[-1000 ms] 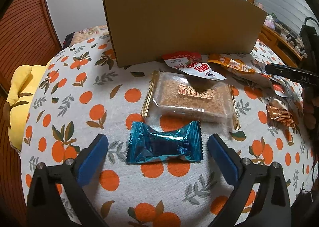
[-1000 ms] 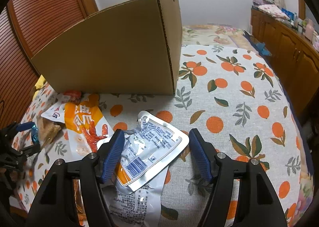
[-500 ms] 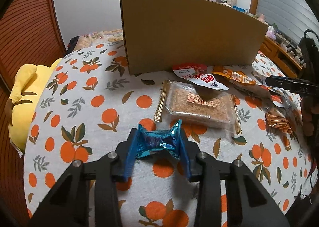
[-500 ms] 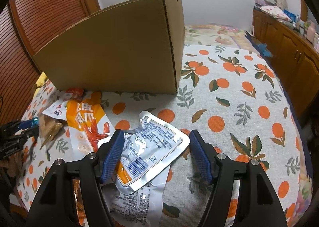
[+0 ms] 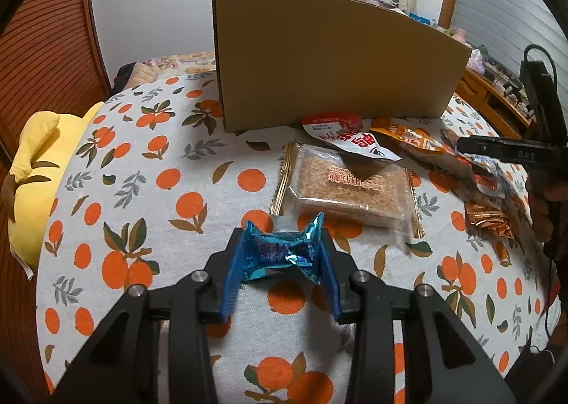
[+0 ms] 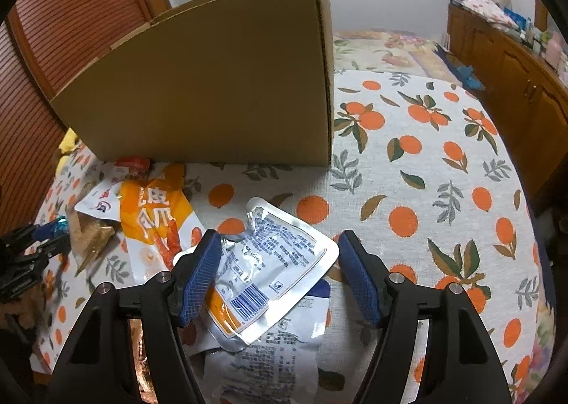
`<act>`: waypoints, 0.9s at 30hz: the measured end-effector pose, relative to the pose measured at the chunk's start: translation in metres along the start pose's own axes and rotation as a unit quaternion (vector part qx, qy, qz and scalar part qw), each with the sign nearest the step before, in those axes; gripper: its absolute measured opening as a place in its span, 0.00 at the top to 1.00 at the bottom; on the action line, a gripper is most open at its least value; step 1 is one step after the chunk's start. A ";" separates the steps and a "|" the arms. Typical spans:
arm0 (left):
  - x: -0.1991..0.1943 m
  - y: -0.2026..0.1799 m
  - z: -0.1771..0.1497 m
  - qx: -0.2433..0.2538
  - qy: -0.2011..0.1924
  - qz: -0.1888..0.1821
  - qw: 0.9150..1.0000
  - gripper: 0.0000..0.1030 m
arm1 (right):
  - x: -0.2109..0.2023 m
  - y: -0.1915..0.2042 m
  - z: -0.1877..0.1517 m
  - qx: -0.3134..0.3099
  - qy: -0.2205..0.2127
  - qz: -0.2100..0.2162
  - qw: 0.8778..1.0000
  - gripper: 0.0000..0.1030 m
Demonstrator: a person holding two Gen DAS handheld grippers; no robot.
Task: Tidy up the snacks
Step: 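Grasp the blue foil candy with the left tool while the right grasps a white foil packet, then lift both snacks over the cardboard box and open both tools to drop them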
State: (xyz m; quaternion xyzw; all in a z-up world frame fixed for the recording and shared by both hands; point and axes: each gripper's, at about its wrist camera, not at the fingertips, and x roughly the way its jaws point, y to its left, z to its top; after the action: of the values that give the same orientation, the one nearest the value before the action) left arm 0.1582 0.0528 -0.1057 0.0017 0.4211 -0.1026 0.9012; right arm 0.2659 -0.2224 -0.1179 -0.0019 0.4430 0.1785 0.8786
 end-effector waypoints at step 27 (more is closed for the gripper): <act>-0.014 -0.001 -0.001 -0.005 -0.025 -0.018 1.000 0.64 | -0.024 0.036 -0.016 -0.041 -0.039 0.005 0.998 0.66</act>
State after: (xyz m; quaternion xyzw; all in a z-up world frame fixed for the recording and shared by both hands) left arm 0.1487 0.0543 -0.0955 -0.0126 0.3986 -0.1172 0.9095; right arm 0.2292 -0.1983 -0.1030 -0.0289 0.4010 0.2010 0.8933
